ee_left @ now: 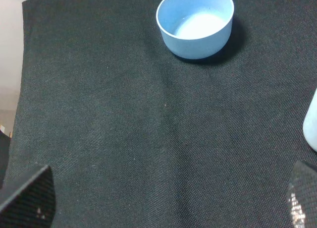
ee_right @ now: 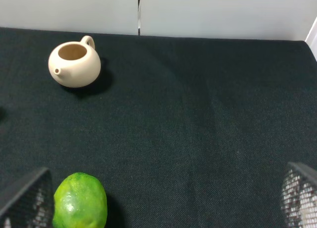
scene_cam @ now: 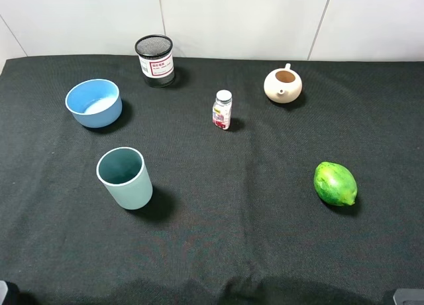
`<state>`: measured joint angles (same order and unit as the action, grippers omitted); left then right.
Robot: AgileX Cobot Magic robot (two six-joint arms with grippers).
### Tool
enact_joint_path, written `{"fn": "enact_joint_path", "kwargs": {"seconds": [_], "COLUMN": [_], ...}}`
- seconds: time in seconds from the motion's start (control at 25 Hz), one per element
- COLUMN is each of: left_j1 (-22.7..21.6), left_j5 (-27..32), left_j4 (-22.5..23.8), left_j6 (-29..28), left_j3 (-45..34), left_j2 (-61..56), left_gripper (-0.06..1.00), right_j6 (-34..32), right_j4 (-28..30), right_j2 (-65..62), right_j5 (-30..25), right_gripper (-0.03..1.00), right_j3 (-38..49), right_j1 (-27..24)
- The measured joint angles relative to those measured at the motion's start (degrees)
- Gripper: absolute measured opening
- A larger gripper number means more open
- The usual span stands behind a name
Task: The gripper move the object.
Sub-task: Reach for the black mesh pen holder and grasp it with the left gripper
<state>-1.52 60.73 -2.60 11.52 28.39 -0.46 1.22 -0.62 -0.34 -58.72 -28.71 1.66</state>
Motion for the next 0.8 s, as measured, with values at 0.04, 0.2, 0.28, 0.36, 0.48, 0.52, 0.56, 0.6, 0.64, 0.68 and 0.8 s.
{"fn": "enact_joint_path", "kwargs": {"seconds": [0.04, 0.2, 0.28, 0.36, 0.48, 0.52, 0.56, 0.6, 0.64, 0.68, 0.8], "left_j1": [0.0, 0.0, 0.0, 0.0, 0.0, 0.0, 0.0, 0.0, 0.0, 0.0, 0.0], "left_j5": [0.0, 0.0, 0.0, 0.0, 0.0, 0.0, 0.0, 0.0, 0.0, 0.0, 0.0], "left_j4": [0.0, 0.0, 0.0, 0.0, 0.0, 0.0, 0.0, 0.0, 0.0, 0.0, 0.0], "left_j6": [0.0, 0.0, 0.0, 0.0, 0.0, 0.0, 0.0, 0.0, 0.0, 0.0, 0.0], "left_j3": [0.0, 0.0, 0.0, 0.0, 0.0, 0.0, 0.0, 0.0, 0.0, 0.0, 0.0], "left_j2": [0.0, 0.0, 0.0, 0.0, 0.0, 0.0, 0.0, 0.0, 0.0, 0.0, 0.0], "left_gripper": [0.99, 0.99, 0.99, 0.99, 0.99, 0.99, 0.99, 0.99, 0.99, 0.99, 0.99], "right_j6": [0.0, 0.0, 0.0, 0.0, 0.0, 0.0, 0.0, 0.0, 0.0, 0.0, 0.0], "right_j4": [0.0, 0.0, 0.0, 0.0, 0.0, 0.0, 0.0, 0.0, 0.0, 0.0, 0.0], "right_j2": [0.0, 0.0, 0.0, 0.0, 0.0, 0.0, 0.0, 0.0, 0.0, 0.0, 0.0], "right_j5": [0.0, 0.0, 0.0, 0.0, 0.0, 0.0, 0.0, 0.0, 0.0, 0.0, 0.0], "right_gripper": [0.69, 0.69, 0.69, 0.69, 0.69, 0.69, 0.69, 0.69, 0.69, 0.69, 0.69], "right_j3": [0.0, 0.0, 0.0, 0.0, 0.0, 0.0, 0.0, 0.0, 0.0, 0.0, 0.0], "right_j1": [0.0, 0.0, 0.0, 0.0, 0.0, 0.0, 0.0, 0.0, 0.0, 0.0, 0.0]}}
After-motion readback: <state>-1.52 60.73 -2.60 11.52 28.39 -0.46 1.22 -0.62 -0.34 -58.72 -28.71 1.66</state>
